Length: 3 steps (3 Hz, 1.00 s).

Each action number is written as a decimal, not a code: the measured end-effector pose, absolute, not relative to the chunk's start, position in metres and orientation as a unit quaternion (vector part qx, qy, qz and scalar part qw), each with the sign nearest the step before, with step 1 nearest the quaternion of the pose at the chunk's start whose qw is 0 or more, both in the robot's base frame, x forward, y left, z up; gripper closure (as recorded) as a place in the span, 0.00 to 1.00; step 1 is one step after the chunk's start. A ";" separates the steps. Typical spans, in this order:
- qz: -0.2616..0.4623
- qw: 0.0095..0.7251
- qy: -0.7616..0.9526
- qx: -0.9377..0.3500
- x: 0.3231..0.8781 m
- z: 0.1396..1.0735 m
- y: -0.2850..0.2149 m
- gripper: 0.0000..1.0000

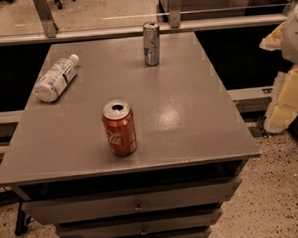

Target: Move blue plastic bottle near redbull can

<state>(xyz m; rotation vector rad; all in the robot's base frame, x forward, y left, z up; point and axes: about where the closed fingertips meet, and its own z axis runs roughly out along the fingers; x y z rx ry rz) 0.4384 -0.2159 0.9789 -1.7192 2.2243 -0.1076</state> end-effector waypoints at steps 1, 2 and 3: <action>-0.038 0.163 0.780 -0.603 0.438 0.979 -0.216 0.00; -0.025 0.199 0.756 -0.623 0.455 0.980 -0.192 0.00; 0.017 0.258 0.689 -0.677 0.484 0.969 -0.134 0.00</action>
Offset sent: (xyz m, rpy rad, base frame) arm 0.0513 0.0764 0.0006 0.1811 -0.1321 0.2226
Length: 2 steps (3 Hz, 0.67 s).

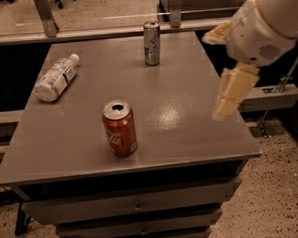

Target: Move blue plastic bottle near redbull can

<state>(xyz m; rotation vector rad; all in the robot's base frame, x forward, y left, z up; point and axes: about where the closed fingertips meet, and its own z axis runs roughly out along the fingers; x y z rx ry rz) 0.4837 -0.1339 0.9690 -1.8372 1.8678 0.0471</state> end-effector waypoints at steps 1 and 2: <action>0.064 0.309 0.595 -0.739 0.499 0.959 -0.065 0.00; 0.098 0.349 0.505 -0.783 0.503 0.959 0.005 0.00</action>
Offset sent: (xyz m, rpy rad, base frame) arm 0.0260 0.2115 -0.0114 0.2941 -0.1713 0.6365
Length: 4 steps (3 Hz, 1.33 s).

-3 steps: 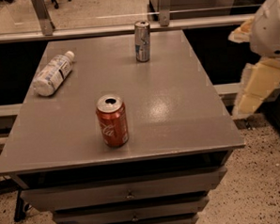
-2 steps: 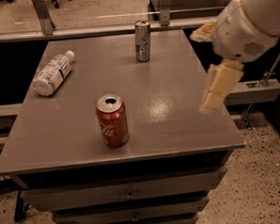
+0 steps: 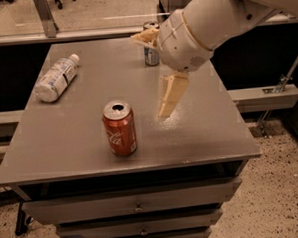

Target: Move blue plastic bottle near redbull can

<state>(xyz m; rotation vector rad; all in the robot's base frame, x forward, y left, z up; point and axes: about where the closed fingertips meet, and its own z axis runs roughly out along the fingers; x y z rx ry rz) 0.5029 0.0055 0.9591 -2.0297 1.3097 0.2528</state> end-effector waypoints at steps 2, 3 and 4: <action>0.084 0.340 0.486 -0.801 0.507 0.963 0.005 0.00; 0.069 0.320 0.427 -0.843 0.525 0.955 0.032 0.00; 0.052 0.300 0.347 -0.887 0.553 0.938 0.071 0.00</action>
Offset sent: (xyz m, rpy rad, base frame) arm 0.0121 -0.0046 0.0089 -0.0853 -0.0694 0.0960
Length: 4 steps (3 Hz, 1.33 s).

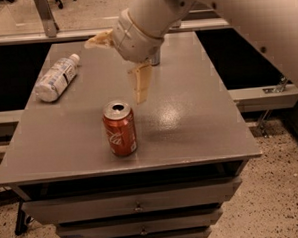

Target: Move blue plastic bottle near redbull can

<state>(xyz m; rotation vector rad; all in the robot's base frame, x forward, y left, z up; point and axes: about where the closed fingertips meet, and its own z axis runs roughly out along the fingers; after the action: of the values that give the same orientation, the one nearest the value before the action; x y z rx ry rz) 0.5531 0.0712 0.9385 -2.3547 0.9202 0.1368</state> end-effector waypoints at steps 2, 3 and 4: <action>0.000 0.279 0.206 -0.938 0.611 0.913 0.144 0.00; -0.041 0.266 0.186 -0.945 0.629 0.907 0.180 0.00; -0.068 0.258 0.194 -0.944 0.638 0.900 0.213 0.00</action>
Offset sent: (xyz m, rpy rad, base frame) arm 0.0928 0.1175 -0.0335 -0.1450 -0.2807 0.3738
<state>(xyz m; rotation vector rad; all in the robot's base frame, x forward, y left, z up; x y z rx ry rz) 0.6378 0.2125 0.9003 -2.5601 0.5275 -0.1854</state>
